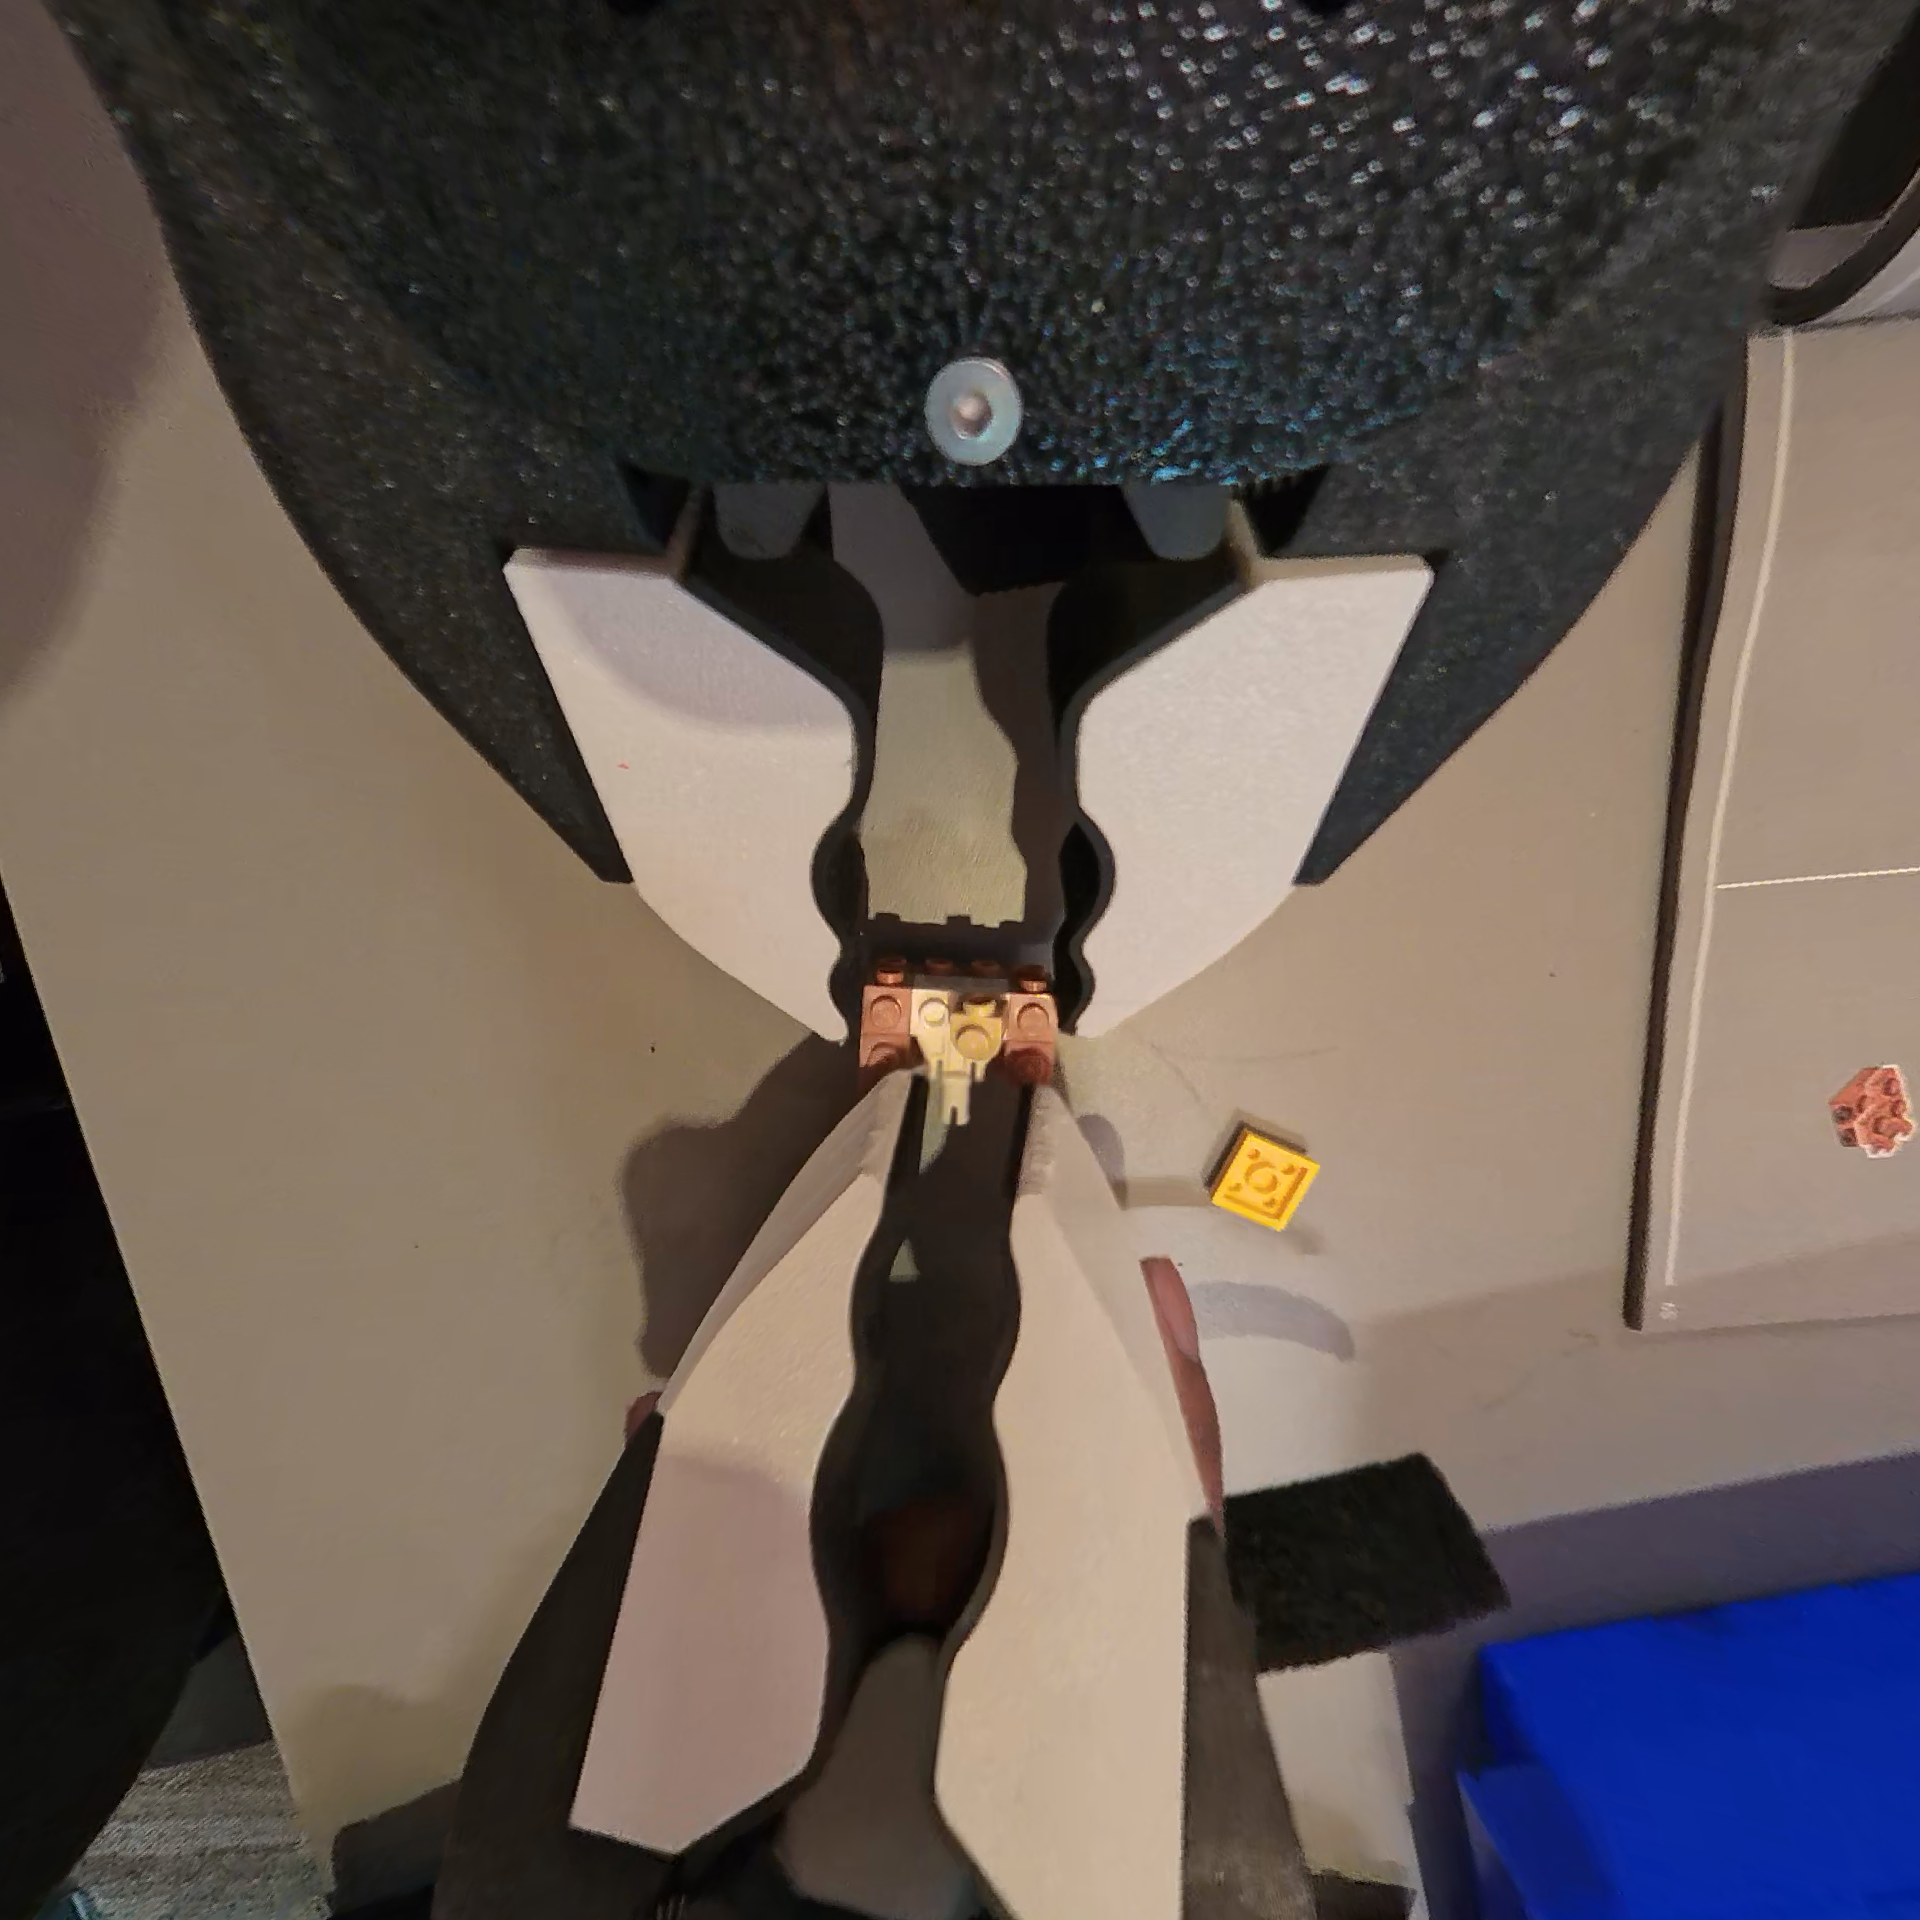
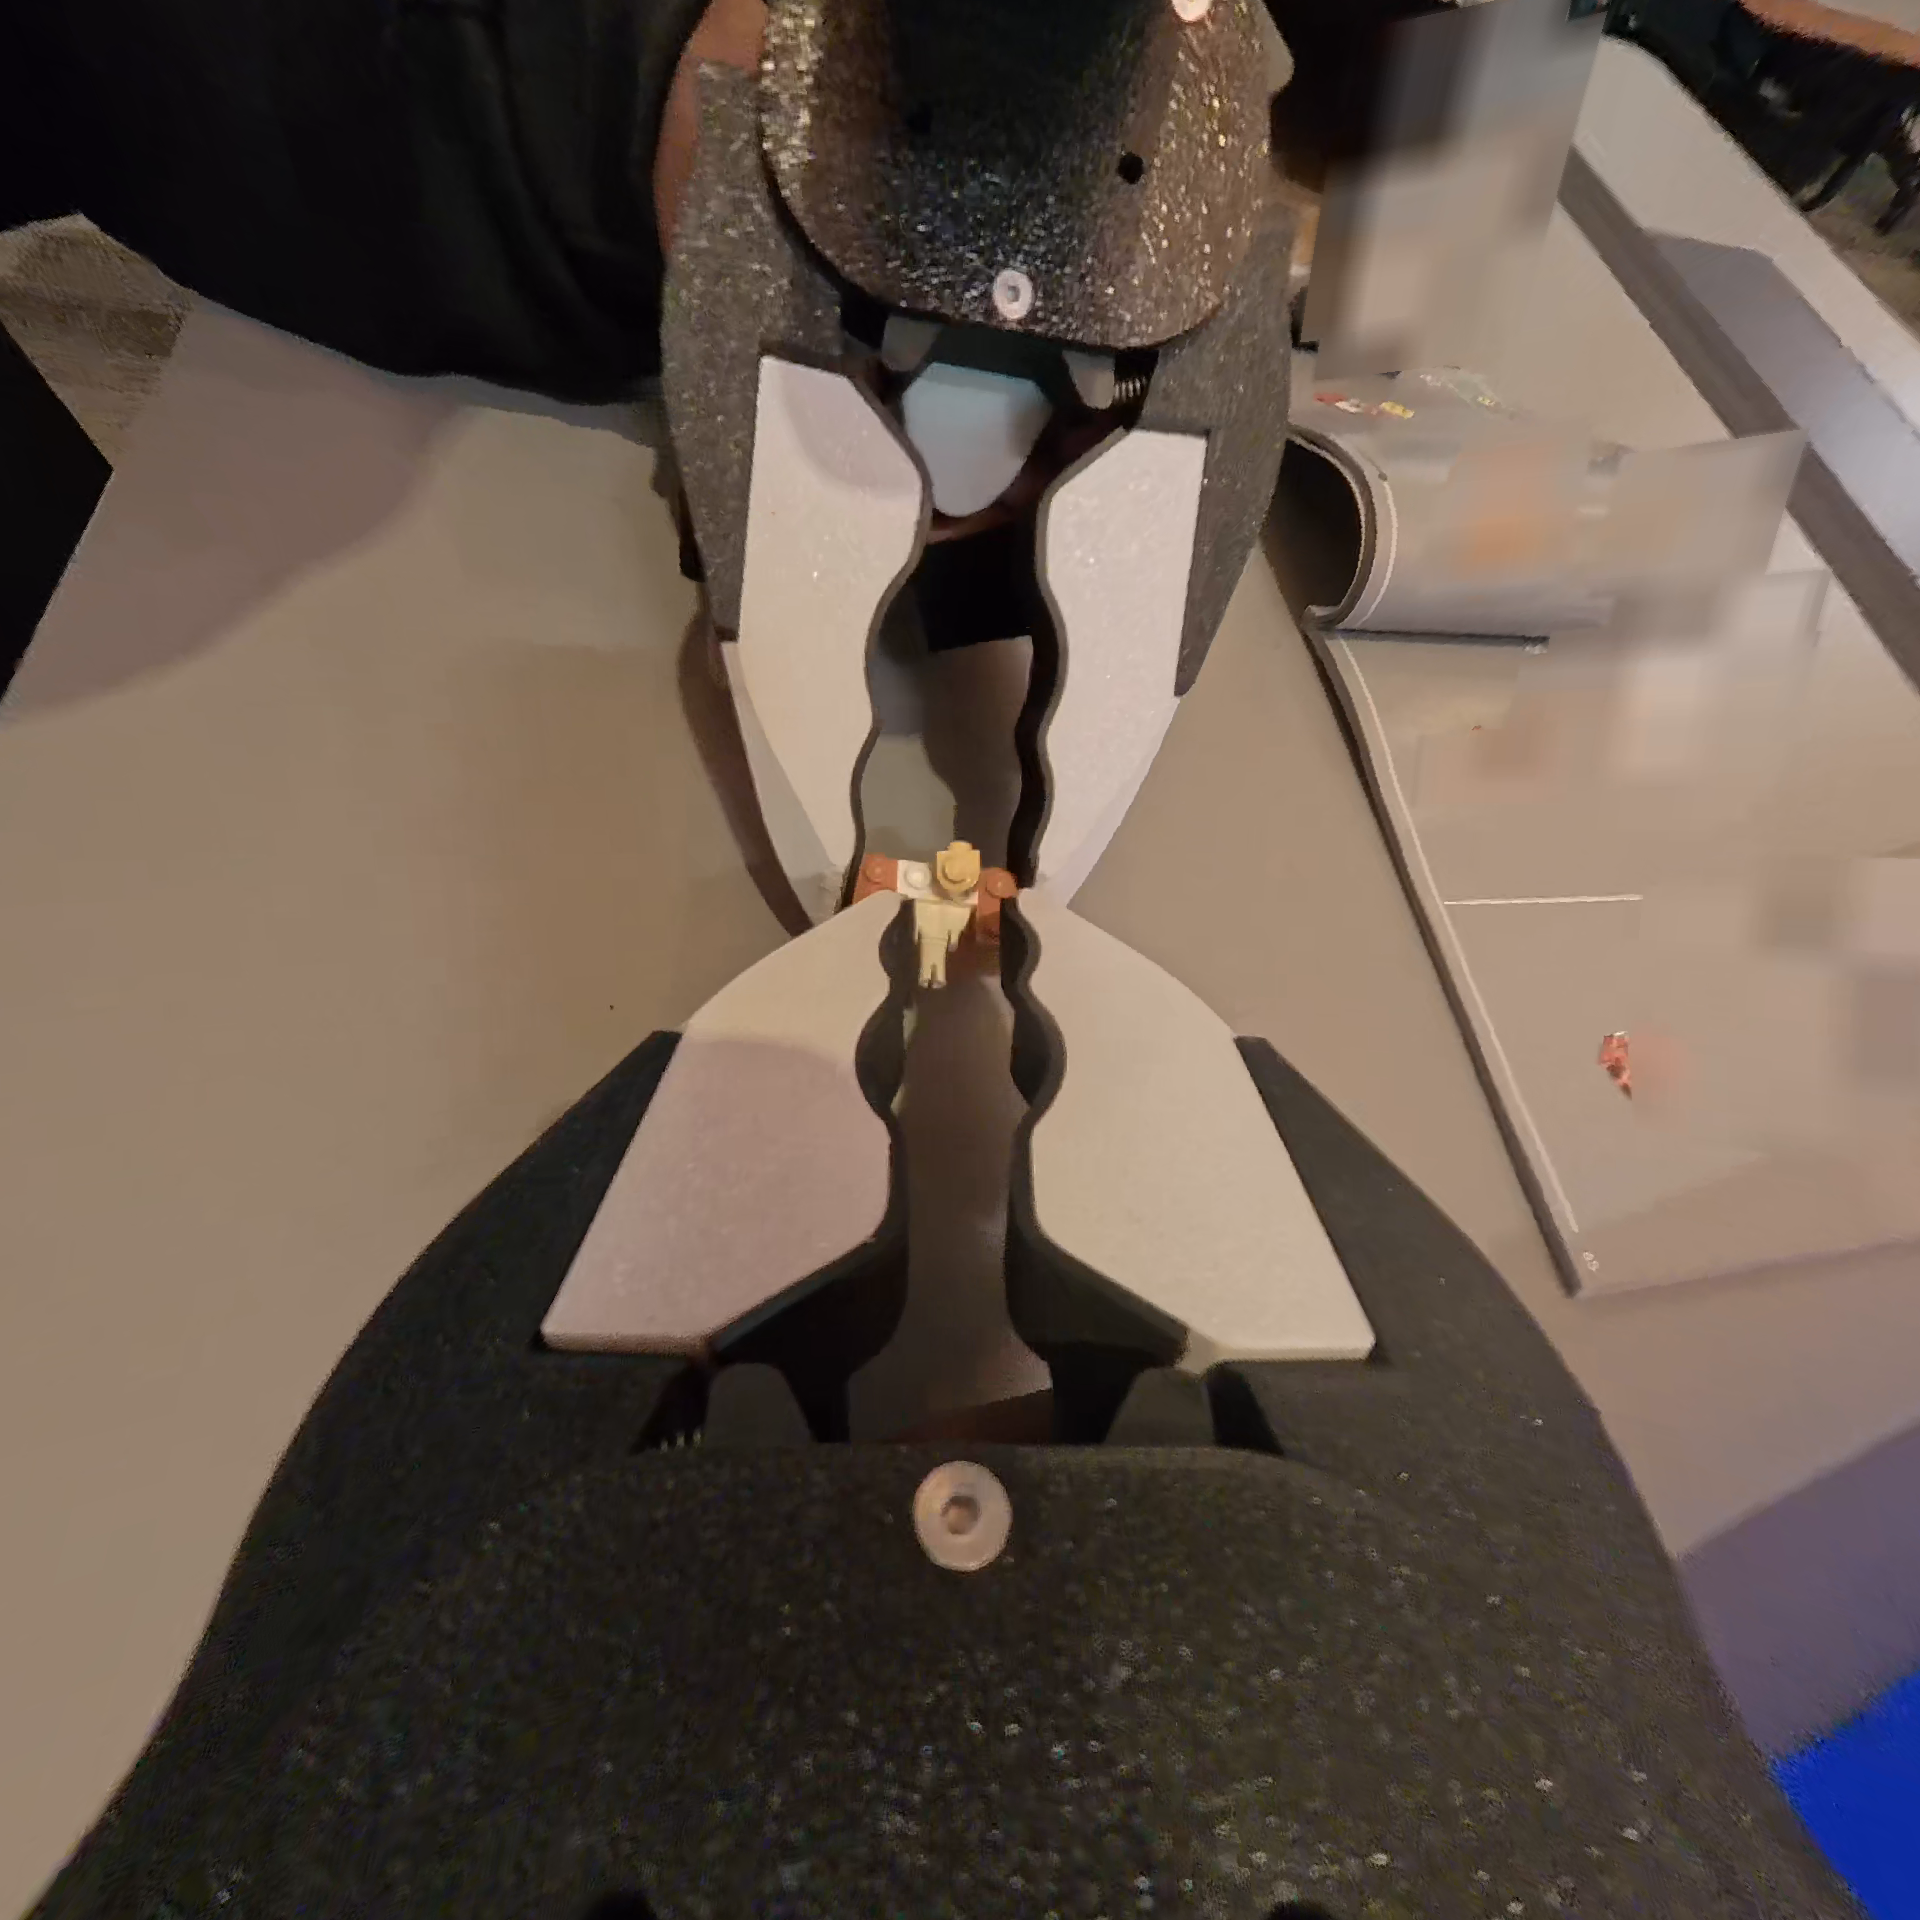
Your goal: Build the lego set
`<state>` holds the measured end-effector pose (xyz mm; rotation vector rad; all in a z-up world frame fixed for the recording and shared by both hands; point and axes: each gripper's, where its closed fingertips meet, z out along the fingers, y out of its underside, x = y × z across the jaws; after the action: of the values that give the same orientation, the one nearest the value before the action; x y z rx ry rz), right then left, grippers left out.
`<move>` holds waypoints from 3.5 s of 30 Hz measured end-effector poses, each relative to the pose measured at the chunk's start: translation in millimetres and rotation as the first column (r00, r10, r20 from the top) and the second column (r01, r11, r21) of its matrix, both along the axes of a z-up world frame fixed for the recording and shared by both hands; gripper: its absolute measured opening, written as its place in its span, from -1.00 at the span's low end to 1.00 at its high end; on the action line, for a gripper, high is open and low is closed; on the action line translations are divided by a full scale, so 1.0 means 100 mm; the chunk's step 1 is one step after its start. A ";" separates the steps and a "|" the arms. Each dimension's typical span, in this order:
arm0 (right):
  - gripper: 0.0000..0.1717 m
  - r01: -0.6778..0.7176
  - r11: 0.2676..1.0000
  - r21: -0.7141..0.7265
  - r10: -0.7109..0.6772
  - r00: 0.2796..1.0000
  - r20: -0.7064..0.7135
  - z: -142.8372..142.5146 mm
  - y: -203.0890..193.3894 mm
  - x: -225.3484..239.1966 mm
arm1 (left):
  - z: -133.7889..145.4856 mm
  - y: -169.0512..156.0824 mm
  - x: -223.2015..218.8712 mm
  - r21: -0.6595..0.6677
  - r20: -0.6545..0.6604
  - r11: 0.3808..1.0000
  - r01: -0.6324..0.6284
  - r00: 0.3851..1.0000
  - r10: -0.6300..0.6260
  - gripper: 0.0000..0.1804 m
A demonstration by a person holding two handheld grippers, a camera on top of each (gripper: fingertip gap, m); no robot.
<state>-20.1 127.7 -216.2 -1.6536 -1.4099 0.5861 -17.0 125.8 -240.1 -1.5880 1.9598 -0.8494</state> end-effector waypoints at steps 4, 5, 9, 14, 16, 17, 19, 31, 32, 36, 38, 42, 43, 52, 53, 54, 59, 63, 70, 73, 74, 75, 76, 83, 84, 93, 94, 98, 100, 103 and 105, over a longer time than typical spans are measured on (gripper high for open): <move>-0.77 -0.055 0.978 0.200 0.049 0.998 0.033 0.04 0.01 0.03 | 0.02 0.04 -0.04 -0.028 -0.008 0.999 -0.028 1.000 0.027 -0.62; -0.76 -0.077 0.961 0.266 0.067 0.997 0.046 0.04 0.01 0.03 | 0.03 0.05 -0.06 -0.038 -0.009 0.999 -0.037 0.999 0.036 -0.62; -0.66 -0.146 0.844 0.516 0.090 0.987 0.133 0.03 0.02 0.03 | 0.10 0.09 -0.11 -0.075 -0.005 0.995 -0.068 0.998 0.068 -0.62; -0.56 -0.177 0.705 0.686 0.080 0.982 0.171 0.07 0.03 -0.04 | 0.22 0.10 -0.15 -0.118 0.018 0.989 -0.085 0.996 0.087 -0.62; -0.52 -0.185 0.653 0.735 0.075 0.981 0.181 0.09 0.03 -0.08 | 0.25 0.09 -0.16 -0.123 0.021 0.988 -0.088 0.996 0.092 -0.62; -0.50 -0.186 0.627 0.756 0.071 0.981 0.182 0.10 0.03 -0.10 | 0.27 0.09 -0.17 -0.130 0.021 0.988 -0.089 0.995 0.092 -0.62; -0.47 -0.184 0.588 0.788 0.070 0.982 0.177 0.14 0.02 -0.14 | 0.28 0.07 -0.16 -0.142 0.023 0.986 -0.087 0.996 0.092 -0.62; -0.44 -0.175 0.522 0.835 0.078 0.984 0.157 0.17 0.02 -0.23 | 0.28 0.00 -0.15 -0.184 0.021 0.981 -0.069 0.997 0.074 -0.62; -0.44 -0.176 0.517 0.838 0.077 0.984 0.158 0.17 0.02 -0.24 | 0.28 -0.01 -0.15 -0.186 0.020 0.980 -0.067 0.997 0.072 -0.62; -0.46 -0.184 0.503 0.844 0.081 0.983 0.166 0.17 0.00 -0.25 | 0.28 -0.03 -0.14 -0.192 0.018 0.979 -0.063 0.998 0.068 -0.62; -0.46 -0.189 0.497 0.847 0.080 0.982 0.172 0.17 0.00 -0.26 | 0.29 -0.04 -0.13 -0.194 0.015 0.979 -0.062 0.998 0.066 -0.62; -0.59 -0.214 0.471 0.856 0.071 0.976 0.204 0.13 0.00 -0.27 | 0.29 -0.08 -0.12 -0.201 0.015 0.978 -0.050 0.998 0.054 -0.62; -0.61 -0.213 0.466 0.859 0.066 0.976 0.207 0.13 0.00 -0.28 | 0.30 -0.09 -0.12 -0.204 0.016 0.978 -0.046 0.999 0.051 -0.62; -0.66 -0.222 0.505 0.834 0.074 0.974 0.214 0.12 0.01 -0.28 | 0.28 -0.11 -0.13 -0.182 -0.005 0.982 -0.042 0.999 0.041 -0.62; -0.66 -0.218 0.513 0.830 0.075 0.975 0.210 0.13 0.01 -0.28 | 0.28 -0.11 -0.13 -0.179 -0.003 0.983 -0.042 0.999 0.042 -0.62; -0.66 -0.215 0.522 0.825 0.077 0.976 0.205 0.13 0.01 -0.28 | 0.29 -0.11 -0.13 -0.178 0.000 0.983 -0.042 0.999 0.042 -0.62; -0.66 -0.226 0.543 0.809 0.081 0.973 0.218 0.12 0.01 -0.27 | 0.29 -0.12 -0.13 -0.178 -0.006 0.983 -0.040 0.999 0.039 -0.62; -0.67 -0.253 0.542 0.801 0.080 0.965 0.250 0.09 0.00 -0.27 | 0.26 -0.13 -0.13 -0.176 -0.024 0.984 -0.037 0.999 0.033 -0.62; -0.67 -0.302 0.530 0.792 0.071 0.947 0.313 0.08 0.00 -0.27 | 0.25 -0.14 -0.13 -0.176 -0.041 0.984 -0.042 0.999 0.035 -0.62; -0.68 -0.327 0.522 0.788 0.071 0.937 0.341 0.06 -0.01 -0.27 | 0.23 -0.15 -0.14 -0.179 -0.055 0.983 -0.042 0.998 0.032 -0.63; -0.68 -0.330 0.525 0.785 0.071 0.935 0.346 0.06 -0.02 -0.27 | 0.22 -0.15 -0.14 -0.176 -0.058 0.983 -0.042 0.998 0.032 -0.63; -0.68 -0.330 0.528 0.782 0.071 0.935 0.347 0.06 -0.01 -0.27 | 0.22 -0.15 -0.14 -0.176 -0.057 0.984 -0.042 0.998 0.032 -0.63; -0.68 -0.325 0.531 0.783 0.070 0.937 0.342 0.06 -0.01 -0.27 | 0.23 -0.15 -0.14 -0.180 -0.053 0.983 -0.042 0.998 0.033 -0.63; -0.69 -0.164 0.575 0.801 0.018 0.982 0.189 0.23 0.10 -0.23 | 0.37 -0.05 -0.09 -0.257 0.051 0.962 -0.092 0.993 0.108 -0.59; -0.69 -0.136 0.576 0.806 0.006 0.987 0.162 0.27 0.12 -0.22 | 0.40 -0.04 -0.08 -0.268 0.067 0.959 -0.094 0.991 0.116 -0.57; -0.69 -0.031 0.598 0.801 -0.015 0.999 0.050 0.39 0.16 -0.17 | 0.50 -0.01 -0.02 -0.364 0.139 0.925 -0.103 0.977 0.164 -0.61; -0.69 -0.035 0.607 0.794 -0.009 0.999 0.051 0.38 0.16 -0.17 | 0.49 -0.01 -0.02 -0.367 0.137 0.925 -0.101 0.977 0.161 -0.61; -0.68 -0.066 0.631 0.773 0.029 0.998 0.061 0.35 0.10 -0.19 | 0.45 -0.06 -0.03 -0.349 0.121 0.933 -0.084 0.984 0.134 -0.62; -0.67 -0.074 0.641 0.764 0.041 0.997 0.062 0.34 0.08 -0.19 | 0.44 -0.08 -0.03 -0.339 0.114 0.938 -0.074 0.986 0.119 -0.62; -0.66 -0.079 0.661 0.746 0.055 0.997 0.057 0.33 0.07 -0.20 | 0.44 -0.09 -0.04 -0.326 0.111 0.943 -0.066 0.988 0.108 -0.62; -0.66 -0.087 0.666 0.741 0.064 0.996 0.060 0.32 0.06 -0.21 | 0.44 -0.10 -0.05 -0.319 0.104 0.946 -0.065 0.989 0.103 -0.62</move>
<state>-40.8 134.1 -184.2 -0.9336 -1.4684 -0.0159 -21.6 116.2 -196.6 -1.7363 1.7240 -1.2414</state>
